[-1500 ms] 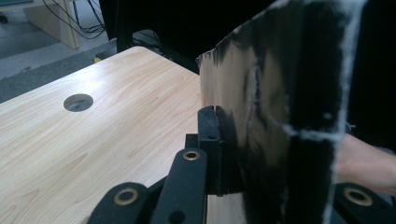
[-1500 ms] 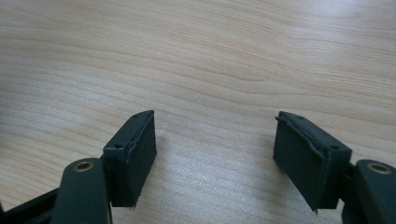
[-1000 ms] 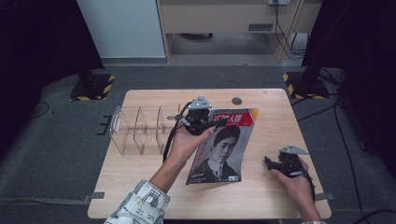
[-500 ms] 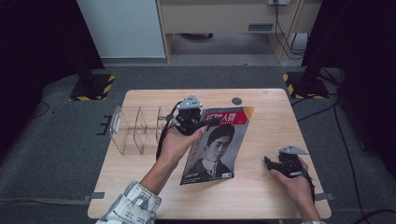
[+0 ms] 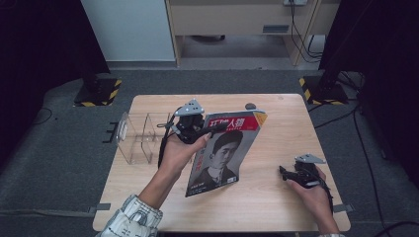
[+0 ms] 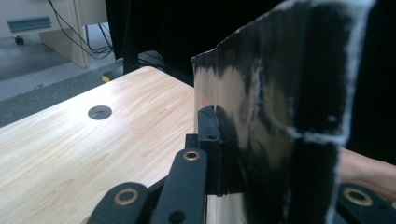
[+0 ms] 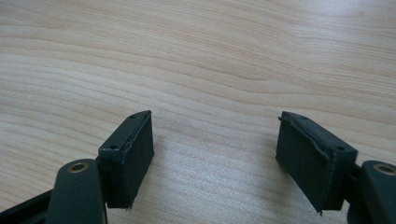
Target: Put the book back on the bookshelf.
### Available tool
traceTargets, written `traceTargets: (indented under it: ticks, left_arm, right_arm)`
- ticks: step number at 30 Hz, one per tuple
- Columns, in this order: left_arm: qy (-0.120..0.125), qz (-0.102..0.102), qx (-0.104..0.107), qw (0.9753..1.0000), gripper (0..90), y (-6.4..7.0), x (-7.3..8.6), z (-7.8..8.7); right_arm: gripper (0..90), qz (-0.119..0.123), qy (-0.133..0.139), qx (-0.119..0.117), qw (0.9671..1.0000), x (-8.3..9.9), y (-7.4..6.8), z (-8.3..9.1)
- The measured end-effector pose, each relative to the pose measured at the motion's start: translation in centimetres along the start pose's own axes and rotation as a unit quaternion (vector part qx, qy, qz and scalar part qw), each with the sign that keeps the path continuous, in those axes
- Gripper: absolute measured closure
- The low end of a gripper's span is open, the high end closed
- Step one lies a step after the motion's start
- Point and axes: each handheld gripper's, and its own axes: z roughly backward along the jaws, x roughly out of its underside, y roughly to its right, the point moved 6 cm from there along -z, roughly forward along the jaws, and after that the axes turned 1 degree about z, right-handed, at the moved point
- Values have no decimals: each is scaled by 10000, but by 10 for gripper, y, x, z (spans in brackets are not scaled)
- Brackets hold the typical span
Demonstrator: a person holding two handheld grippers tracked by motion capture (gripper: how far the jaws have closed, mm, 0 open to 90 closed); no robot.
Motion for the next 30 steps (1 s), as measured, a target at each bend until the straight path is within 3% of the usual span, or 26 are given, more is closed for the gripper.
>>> traceTargets:
  ticks: [30]
  left_arm:
    - [53, -40, 8, 10000, 865, 0, 1, 36]
  right_arm:
    - [259, -3, -7, 20, 10000, 0, 0, 0]
